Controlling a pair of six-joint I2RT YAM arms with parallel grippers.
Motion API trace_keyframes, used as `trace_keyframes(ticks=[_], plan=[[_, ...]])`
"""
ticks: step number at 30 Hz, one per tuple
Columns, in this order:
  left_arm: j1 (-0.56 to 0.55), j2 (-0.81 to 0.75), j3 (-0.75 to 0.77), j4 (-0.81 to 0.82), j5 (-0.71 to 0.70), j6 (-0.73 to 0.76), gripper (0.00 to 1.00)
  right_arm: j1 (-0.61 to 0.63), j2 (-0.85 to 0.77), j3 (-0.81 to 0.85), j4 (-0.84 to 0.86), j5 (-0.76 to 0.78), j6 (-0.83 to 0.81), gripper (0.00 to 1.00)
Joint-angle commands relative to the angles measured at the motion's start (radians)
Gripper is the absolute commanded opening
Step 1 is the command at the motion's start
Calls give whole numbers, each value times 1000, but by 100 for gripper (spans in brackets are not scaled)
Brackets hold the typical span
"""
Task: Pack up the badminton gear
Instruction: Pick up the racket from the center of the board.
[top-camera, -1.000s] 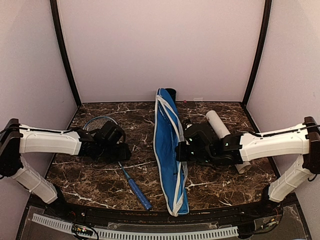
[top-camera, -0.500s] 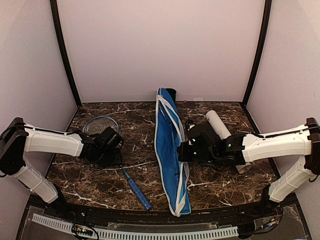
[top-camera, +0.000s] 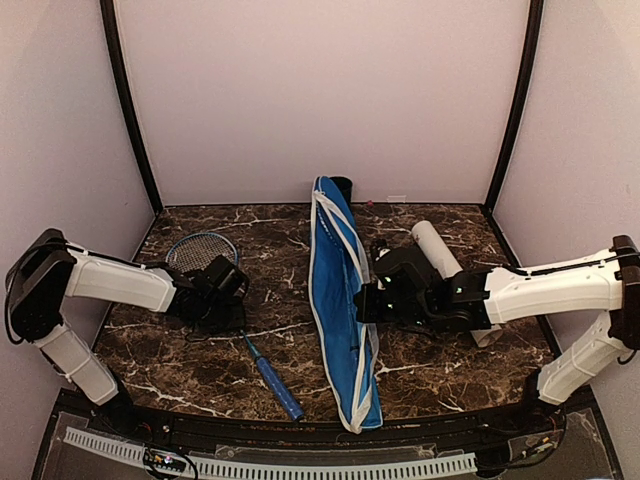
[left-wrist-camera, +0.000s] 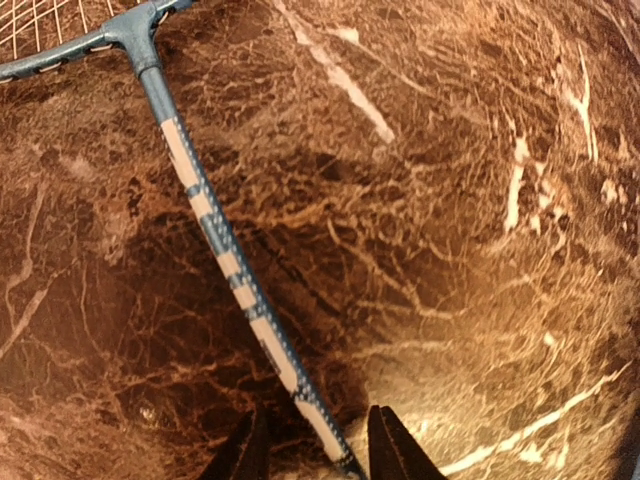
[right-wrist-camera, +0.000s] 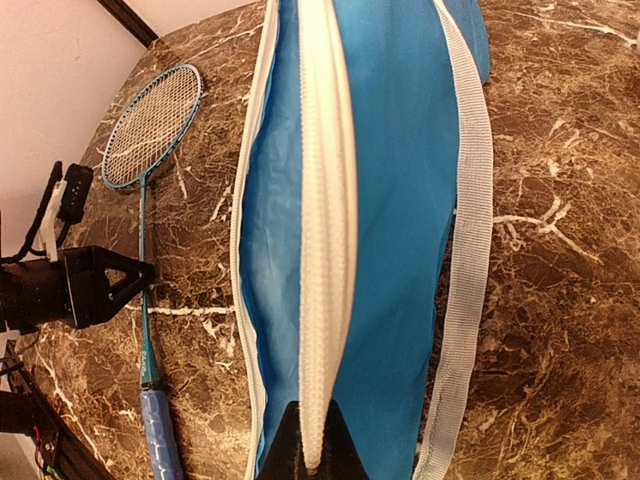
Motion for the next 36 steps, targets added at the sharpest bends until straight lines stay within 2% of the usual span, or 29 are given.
trace_keyframes(ticks=[1, 8, 13, 18, 22, 27, 36], plan=[[23, 30, -37, 70, 40, 3, 32, -7, -30, -5, 69, 9, 6, 0], [25, 6, -41, 81, -6, 8, 10, -7, -30, -7, 68, 11, 8, 0], [25, -84, -41, 11, -76, 58, 0, -9, -28, -5, 72, 12, 6, 0], [16, -152, -10, -102, -115, 108, 0, -11, -24, -5, 77, 9, 2, 0], [-53, -188, 66, -266, -201, 117, 0, -15, -22, -5, 77, 3, -3, 0], [-174, -158, 217, -563, -298, 19, 0, -22, -22, 0, 84, 0, -11, 0], [-395, -105, 408, -853, -359, -113, 0, -40, -6, 18, 89, -8, -23, 0]])
